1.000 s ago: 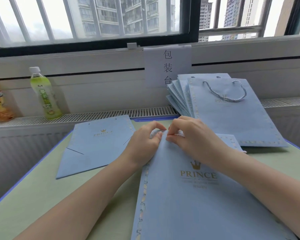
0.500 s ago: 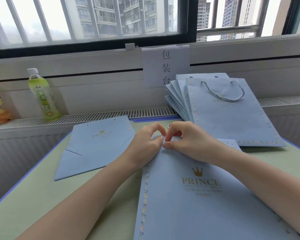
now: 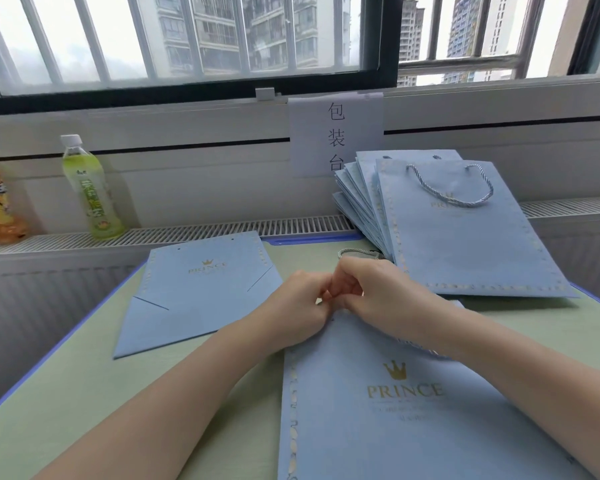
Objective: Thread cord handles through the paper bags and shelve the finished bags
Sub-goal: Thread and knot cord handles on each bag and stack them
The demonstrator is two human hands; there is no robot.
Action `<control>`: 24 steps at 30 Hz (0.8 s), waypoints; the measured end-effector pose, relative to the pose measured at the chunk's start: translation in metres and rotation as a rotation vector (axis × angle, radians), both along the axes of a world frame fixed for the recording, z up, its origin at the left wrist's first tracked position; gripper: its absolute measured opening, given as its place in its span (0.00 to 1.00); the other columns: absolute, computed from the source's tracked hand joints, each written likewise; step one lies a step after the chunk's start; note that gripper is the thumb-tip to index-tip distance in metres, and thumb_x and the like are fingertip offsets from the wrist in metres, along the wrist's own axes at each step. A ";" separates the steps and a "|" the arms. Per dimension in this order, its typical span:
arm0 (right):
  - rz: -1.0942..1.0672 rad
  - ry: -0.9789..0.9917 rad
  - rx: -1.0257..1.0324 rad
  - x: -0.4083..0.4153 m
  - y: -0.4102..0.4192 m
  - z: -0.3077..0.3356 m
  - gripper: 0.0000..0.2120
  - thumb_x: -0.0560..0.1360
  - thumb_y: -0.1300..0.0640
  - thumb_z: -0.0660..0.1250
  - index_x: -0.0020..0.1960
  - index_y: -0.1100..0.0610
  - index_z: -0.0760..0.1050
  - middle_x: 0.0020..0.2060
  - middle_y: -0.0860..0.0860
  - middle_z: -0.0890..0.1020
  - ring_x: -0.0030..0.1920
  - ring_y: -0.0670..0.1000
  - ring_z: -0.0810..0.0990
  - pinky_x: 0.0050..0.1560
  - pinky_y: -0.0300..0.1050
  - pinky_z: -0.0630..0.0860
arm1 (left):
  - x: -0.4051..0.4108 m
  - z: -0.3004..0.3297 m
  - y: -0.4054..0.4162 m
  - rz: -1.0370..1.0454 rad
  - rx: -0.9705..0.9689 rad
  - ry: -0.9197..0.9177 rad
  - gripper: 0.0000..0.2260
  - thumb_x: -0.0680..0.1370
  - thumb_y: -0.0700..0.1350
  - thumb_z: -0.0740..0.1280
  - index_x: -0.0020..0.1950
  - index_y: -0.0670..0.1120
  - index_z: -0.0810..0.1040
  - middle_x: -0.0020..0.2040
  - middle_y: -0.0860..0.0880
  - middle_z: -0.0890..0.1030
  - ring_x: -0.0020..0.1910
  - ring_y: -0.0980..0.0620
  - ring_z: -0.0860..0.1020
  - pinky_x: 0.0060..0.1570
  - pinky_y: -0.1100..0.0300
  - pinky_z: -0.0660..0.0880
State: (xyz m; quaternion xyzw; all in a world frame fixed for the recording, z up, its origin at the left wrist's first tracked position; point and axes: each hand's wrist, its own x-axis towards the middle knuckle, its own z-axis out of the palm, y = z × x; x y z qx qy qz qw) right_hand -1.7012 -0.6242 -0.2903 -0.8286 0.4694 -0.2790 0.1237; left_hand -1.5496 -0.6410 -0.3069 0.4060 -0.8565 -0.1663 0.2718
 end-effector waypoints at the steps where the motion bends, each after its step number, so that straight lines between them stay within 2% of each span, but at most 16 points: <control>1: -0.007 0.052 -0.021 0.000 0.001 -0.001 0.10 0.74 0.60 0.68 0.39 0.48 0.70 0.39 0.44 0.77 0.40 0.43 0.72 0.42 0.38 0.69 | 0.001 -0.001 -0.001 -0.006 -0.008 -0.023 0.08 0.73 0.42 0.60 0.42 0.39 0.76 0.38 0.46 0.80 0.40 0.46 0.76 0.40 0.53 0.70; 4: -0.042 0.148 -0.029 -0.003 0.002 0.004 0.03 0.77 0.58 0.63 0.46 0.51 0.73 0.40 0.45 0.75 0.41 0.46 0.70 0.41 0.39 0.65 | 0.005 0.003 0.000 0.021 -0.023 -0.079 0.06 0.78 0.40 0.63 0.40 0.45 0.75 0.36 0.52 0.75 0.38 0.52 0.71 0.39 0.60 0.64; 8: -0.127 0.189 0.088 -0.012 0.002 0.022 0.07 0.79 0.53 0.60 0.52 0.55 0.74 0.41 0.45 0.74 0.43 0.47 0.71 0.43 0.41 0.67 | 0.005 0.006 0.002 0.086 -0.021 -0.148 0.06 0.80 0.44 0.62 0.48 0.44 0.77 0.44 0.50 0.77 0.45 0.53 0.72 0.47 0.58 0.69; 11: -0.118 0.297 0.237 -0.019 0.005 0.027 0.10 0.76 0.46 0.65 0.50 0.52 0.71 0.39 0.43 0.73 0.38 0.41 0.70 0.34 0.34 0.65 | 0.002 0.006 0.004 0.133 0.012 -0.257 0.08 0.82 0.46 0.57 0.51 0.44 0.74 0.49 0.48 0.76 0.49 0.51 0.70 0.52 0.55 0.69; 13: -0.115 0.361 0.265 -0.019 0.008 0.028 0.11 0.74 0.46 0.67 0.49 0.51 0.70 0.39 0.42 0.71 0.37 0.40 0.68 0.32 0.32 0.63 | 0.000 0.006 0.004 0.152 0.053 -0.272 0.09 0.82 0.46 0.56 0.51 0.43 0.72 0.52 0.46 0.76 0.52 0.48 0.71 0.54 0.54 0.69; 15: -0.112 0.405 0.191 -0.017 0.008 0.028 0.08 0.75 0.50 0.67 0.47 0.52 0.71 0.37 0.42 0.70 0.39 0.44 0.69 0.34 0.36 0.64 | -0.001 0.007 0.004 0.152 0.085 -0.236 0.09 0.83 0.45 0.55 0.49 0.43 0.71 0.49 0.47 0.75 0.49 0.49 0.70 0.50 0.56 0.68; 17: -0.116 0.410 0.092 -0.014 0.007 0.026 0.05 0.76 0.53 0.64 0.45 0.54 0.71 0.36 0.43 0.69 0.44 0.48 0.70 0.40 0.39 0.65 | -0.002 0.009 0.005 0.155 0.128 -0.149 0.09 0.82 0.45 0.56 0.44 0.44 0.69 0.43 0.50 0.72 0.43 0.52 0.68 0.41 0.60 0.64; 19: -0.116 0.368 0.036 -0.012 0.008 0.024 0.06 0.77 0.53 0.62 0.45 0.55 0.70 0.38 0.44 0.70 0.45 0.48 0.69 0.43 0.41 0.65 | 0.000 0.010 0.004 0.179 0.154 -0.055 0.14 0.82 0.46 0.57 0.37 0.44 0.67 0.35 0.52 0.69 0.35 0.55 0.66 0.35 0.61 0.62; 21: -0.124 0.317 -0.036 -0.007 0.011 0.018 0.06 0.79 0.52 0.59 0.45 0.54 0.68 0.42 0.47 0.73 0.46 0.50 0.70 0.44 0.43 0.64 | 0.004 0.009 0.002 0.207 0.125 0.012 0.19 0.82 0.48 0.57 0.31 0.45 0.61 0.29 0.51 0.65 0.30 0.54 0.62 0.33 0.58 0.59; 24: -0.103 0.217 -0.189 0.007 0.014 0.003 0.06 0.80 0.52 0.55 0.47 0.52 0.62 0.44 0.49 0.77 0.46 0.52 0.73 0.43 0.43 0.60 | 0.007 0.008 -0.001 0.253 0.055 0.114 0.22 0.82 0.50 0.56 0.29 0.46 0.58 0.27 0.50 0.62 0.28 0.52 0.60 0.33 0.56 0.58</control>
